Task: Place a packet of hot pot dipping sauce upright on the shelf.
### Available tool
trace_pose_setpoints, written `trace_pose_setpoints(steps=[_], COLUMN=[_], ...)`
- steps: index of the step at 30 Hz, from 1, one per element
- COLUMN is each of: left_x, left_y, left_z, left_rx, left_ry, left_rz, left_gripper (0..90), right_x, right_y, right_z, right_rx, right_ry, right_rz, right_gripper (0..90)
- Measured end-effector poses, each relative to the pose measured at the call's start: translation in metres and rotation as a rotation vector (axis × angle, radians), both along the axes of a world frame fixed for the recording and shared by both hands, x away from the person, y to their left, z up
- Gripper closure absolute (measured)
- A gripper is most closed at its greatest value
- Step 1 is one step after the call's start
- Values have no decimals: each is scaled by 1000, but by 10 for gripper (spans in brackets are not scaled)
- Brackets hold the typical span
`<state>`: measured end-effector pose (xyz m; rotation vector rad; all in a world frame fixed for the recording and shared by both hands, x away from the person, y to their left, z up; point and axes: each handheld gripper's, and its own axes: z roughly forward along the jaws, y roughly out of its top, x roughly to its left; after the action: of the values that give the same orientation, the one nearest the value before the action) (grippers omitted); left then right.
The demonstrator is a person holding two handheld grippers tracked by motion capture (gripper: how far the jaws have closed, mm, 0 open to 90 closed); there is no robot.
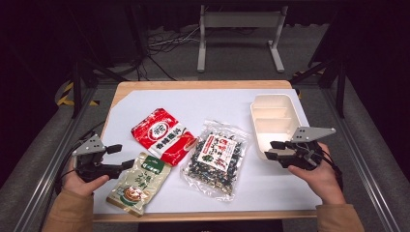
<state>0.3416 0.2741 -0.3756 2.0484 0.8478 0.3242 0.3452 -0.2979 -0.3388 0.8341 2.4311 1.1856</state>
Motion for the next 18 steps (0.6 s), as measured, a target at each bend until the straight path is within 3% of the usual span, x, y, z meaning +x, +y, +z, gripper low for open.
trace_pose_setpoints(steps=[5, 15, 18], left_x=[2, 4, 7], left_y=[0, -4, -6], left_z=[-1, -5, -7], left_rx=[5, 24, 66], left_ry=[3, 2, -6], left_rz=[3, 18, 50], left_gripper=[251, 253, 254], right_x=[0, -2, -2], right_y=[3, 6, 9], right_z=[-1, 0, 0], right_rx=[-29, -32, -31], right_ry=[7, -6, -2], right_rz=[-22, -32, -25], right_gripper=[553, 563, 570])
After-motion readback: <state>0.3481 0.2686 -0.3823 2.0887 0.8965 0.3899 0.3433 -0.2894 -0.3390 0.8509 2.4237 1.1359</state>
